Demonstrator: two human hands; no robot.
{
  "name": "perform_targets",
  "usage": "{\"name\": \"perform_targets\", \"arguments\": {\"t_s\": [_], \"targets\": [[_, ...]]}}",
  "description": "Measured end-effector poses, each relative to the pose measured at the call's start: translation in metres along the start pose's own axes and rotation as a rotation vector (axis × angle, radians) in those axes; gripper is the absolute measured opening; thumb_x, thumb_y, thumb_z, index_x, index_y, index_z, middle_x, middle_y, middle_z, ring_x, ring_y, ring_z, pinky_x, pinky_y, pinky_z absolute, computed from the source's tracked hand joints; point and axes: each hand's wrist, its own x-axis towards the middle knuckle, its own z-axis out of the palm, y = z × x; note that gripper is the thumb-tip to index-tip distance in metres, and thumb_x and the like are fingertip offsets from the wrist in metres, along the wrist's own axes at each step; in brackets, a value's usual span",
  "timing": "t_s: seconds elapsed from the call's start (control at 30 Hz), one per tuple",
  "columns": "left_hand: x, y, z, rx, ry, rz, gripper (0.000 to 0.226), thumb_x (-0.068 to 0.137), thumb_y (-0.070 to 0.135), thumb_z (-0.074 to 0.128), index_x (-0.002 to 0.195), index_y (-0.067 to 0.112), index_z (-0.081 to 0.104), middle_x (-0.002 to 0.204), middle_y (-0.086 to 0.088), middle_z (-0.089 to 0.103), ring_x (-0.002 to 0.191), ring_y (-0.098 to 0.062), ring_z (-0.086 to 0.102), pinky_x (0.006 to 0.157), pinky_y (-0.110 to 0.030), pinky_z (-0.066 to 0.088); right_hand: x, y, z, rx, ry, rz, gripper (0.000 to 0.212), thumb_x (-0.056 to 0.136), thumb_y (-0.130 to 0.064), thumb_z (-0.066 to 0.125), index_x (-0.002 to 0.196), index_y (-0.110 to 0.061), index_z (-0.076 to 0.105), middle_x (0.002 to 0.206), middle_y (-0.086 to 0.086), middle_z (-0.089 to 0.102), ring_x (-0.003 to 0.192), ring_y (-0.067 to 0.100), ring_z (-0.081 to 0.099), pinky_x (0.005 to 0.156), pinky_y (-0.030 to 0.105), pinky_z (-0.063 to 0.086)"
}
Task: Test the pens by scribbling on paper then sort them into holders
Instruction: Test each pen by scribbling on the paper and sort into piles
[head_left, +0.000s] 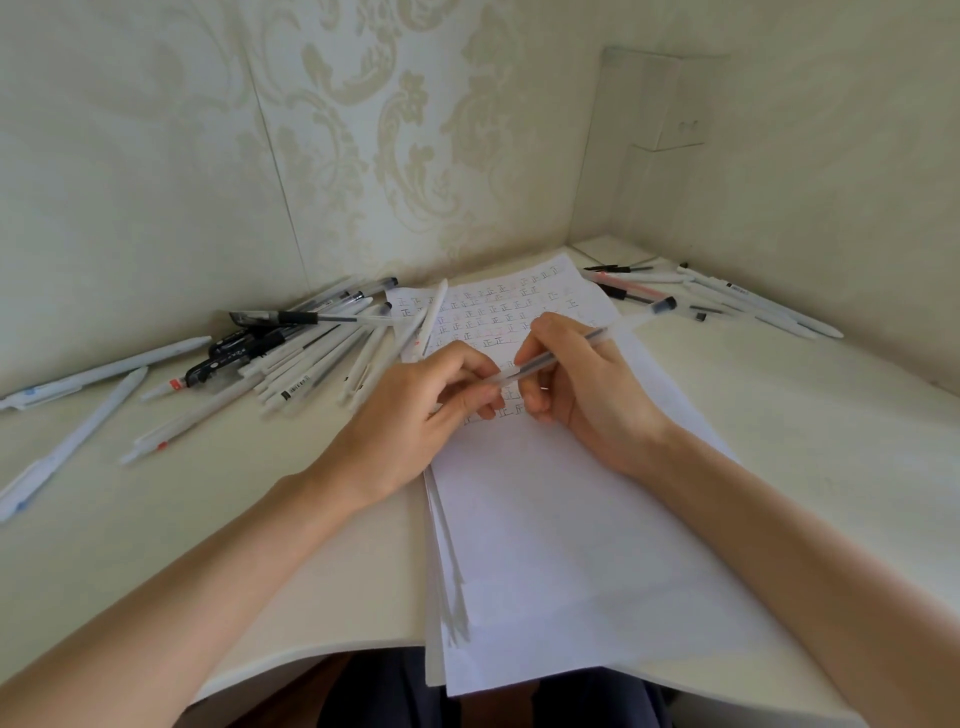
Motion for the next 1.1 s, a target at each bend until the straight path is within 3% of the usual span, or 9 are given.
{"name": "perform_targets", "arguments": {"t_s": [0.2,0.37,0.5,0.63,0.7,0.8,0.97,1.03,1.1], "targets": [[-0.002,0.002,-0.003,-0.075,-0.024,0.005,0.013,0.087,0.023,0.053,0.091,0.011,0.056,0.079,0.005,0.068,0.075,-0.008,0.067,0.073,-0.018,0.051,0.000,0.002,0.006,-0.099,-0.052,-0.083,0.036,0.099,-0.011,0.036,0.065,-0.007,0.048,0.047,0.008,0.051,0.046,0.018,0.045,0.048,0.028,0.035],[0.003,0.002,-0.005,0.022,-0.031,0.001,0.008,0.093,0.017,0.050,0.093,0.009,0.053,0.076,0.002,0.063,0.071,-0.008,0.062,0.071,-0.019,0.049,0.003,0.004,-0.004,-0.045,-0.212,-0.058,0.041,0.091,-0.049,0.051,0.085,-0.008,0.050,0.058,0.006,0.057,0.055,0.016,0.049,0.052,0.024,0.039],[0.011,-0.010,-0.036,0.331,0.415,0.018,0.007,0.095,0.015,0.049,0.094,0.009,0.053,0.075,-0.005,0.063,0.069,-0.019,0.062,0.064,-0.029,0.046,0.004,0.001,-0.008,-0.005,-0.116,-0.064,0.075,0.066,-0.072,0.061,0.109,-0.012,0.051,0.071,0.006,0.063,0.063,0.015,0.051,0.058,0.025,0.044],[0.002,-0.035,-0.077,0.831,0.706,-0.307,0.011,0.093,0.015,0.050,0.095,0.006,0.057,0.085,-0.015,0.065,0.086,-0.037,0.057,0.071,-0.038,0.037,0.006,-0.002,-0.016,-0.084,0.068,-0.083,0.048,0.082,-0.055,0.049,0.103,-0.012,0.055,0.068,0.006,0.064,0.058,0.015,0.050,0.060,0.030,0.041],[-0.002,-0.040,-0.083,0.994,0.670,-0.527,0.016,0.090,0.017,0.050,0.100,0.009,0.060,0.099,-0.016,0.065,0.102,-0.036,0.050,0.080,-0.041,0.033,0.007,-0.001,-0.016,-0.148,0.095,-0.077,0.037,0.089,-0.048,0.049,0.100,-0.013,0.056,0.068,0.006,0.065,0.059,0.015,0.050,0.060,0.030,0.041],[-0.001,-0.036,-0.077,0.999,0.639,-0.580,0.028,0.084,0.012,0.050,0.110,0.006,0.060,0.114,-0.017,0.058,0.111,-0.036,0.041,0.086,-0.043,0.030,0.007,0.001,-0.018,-0.295,0.101,-0.073,0.021,0.096,-0.035,0.049,0.094,-0.016,0.055,0.066,0.000,0.065,0.059,0.012,0.049,0.060,0.027,0.040],[0.015,-0.009,-0.040,0.937,0.489,-0.038,0.033,0.074,0.001,0.059,0.107,0.003,0.060,0.115,-0.016,0.057,0.105,-0.038,0.050,0.083,-0.045,0.039,0.012,-0.002,-0.042,-1.043,0.281,-0.329,0.012,0.097,-0.022,0.047,0.097,-0.015,0.058,0.080,-0.003,0.060,0.074,0.016,0.053,0.062,0.031,0.040],[0.021,-0.002,-0.015,0.842,0.253,0.109,0.027,0.081,0.014,0.057,0.106,0.005,0.061,0.114,-0.011,0.059,0.104,-0.032,0.056,0.085,-0.041,0.043,0.021,-0.006,-0.067,-1.173,0.476,-0.376,0.019,0.096,-0.014,0.045,0.099,-0.008,0.063,0.089,0.006,0.063,0.088,0.027,0.053,0.067,0.035,0.040],[0.024,0.000,0.008,0.764,0.032,0.117,0.047,0.084,0.042,0.045,0.112,0.008,0.061,0.119,-0.006,0.060,0.109,-0.025,0.057,0.091,-0.038,0.043,0.026,-0.009,-0.097,-1.273,0.614,-0.312,0.027,0.094,-0.009,0.040,0.101,-0.002,0.065,0.096,0.017,0.066,0.097,0.036,0.052,0.075,0.040,0.040]]}}
